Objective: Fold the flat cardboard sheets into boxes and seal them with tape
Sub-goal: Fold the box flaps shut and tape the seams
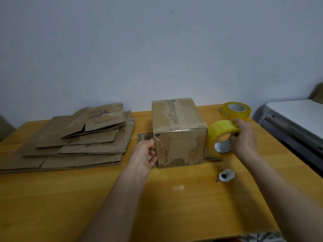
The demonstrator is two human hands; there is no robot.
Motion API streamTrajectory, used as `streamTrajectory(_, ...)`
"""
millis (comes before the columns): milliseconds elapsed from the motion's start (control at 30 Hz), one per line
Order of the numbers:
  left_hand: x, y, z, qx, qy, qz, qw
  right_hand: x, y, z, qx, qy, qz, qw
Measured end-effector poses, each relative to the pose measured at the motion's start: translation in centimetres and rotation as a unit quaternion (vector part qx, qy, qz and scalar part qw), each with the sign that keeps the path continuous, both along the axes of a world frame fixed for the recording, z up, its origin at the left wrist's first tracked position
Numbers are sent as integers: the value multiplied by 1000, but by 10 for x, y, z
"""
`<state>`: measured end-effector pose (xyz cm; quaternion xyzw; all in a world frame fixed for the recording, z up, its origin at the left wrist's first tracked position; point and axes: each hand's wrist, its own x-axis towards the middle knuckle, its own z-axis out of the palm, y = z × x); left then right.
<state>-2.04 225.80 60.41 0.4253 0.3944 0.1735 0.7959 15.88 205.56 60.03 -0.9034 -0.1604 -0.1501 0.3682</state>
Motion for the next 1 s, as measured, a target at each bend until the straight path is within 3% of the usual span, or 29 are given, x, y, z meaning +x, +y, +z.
streamTrajectory(100, -1, 0, 0, -68, -26, -3, 997, -3, 0, 5, -18, -5, 2, 1000)
streamTrajectory(133, 1, -1, 1, -27, -22, 22, 999, -6, 0, 6, -25, -4, 5, 1000)
streamTrajectory(200, 4, -2, 2, 197, 14, 106, 974, -14, -1, 6, -32, 9, 20, 999)
streamTrajectory(233, 5, -4, 6, 348, 29, 143, 926, -19, -1, 5, -32, 21, 33, 999)
streamTrajectory(300, 4, -7, 11, 592, 40, 146, 792, -31, -3, 3, -23, 45, 72, 996)
streamTrajectory(367, 3, -3, 19, 701, 89, 73, 704, -45, -6, 2, -9, 78, 131, 988)
streamTrajectory(467, 9, 1, 39, 767, 223, -71, 598, -68, -7, 6, 35, 169, 253, 952)
streamTrajectory(633, 33, 0, 58, 771, 319, -232, 500, -99, -7, 17, 107, 266, 343, 894)
streamTrajectory(733, 43, 6, 59, 779, 305, -267, 478, -116, -2, 13, 154, 305, 360, 868)
streamTrajectory(1000, 57, 4, 48, 781, 251, -224, 525, -133, 23, -6, 151, 279, 322, 892)
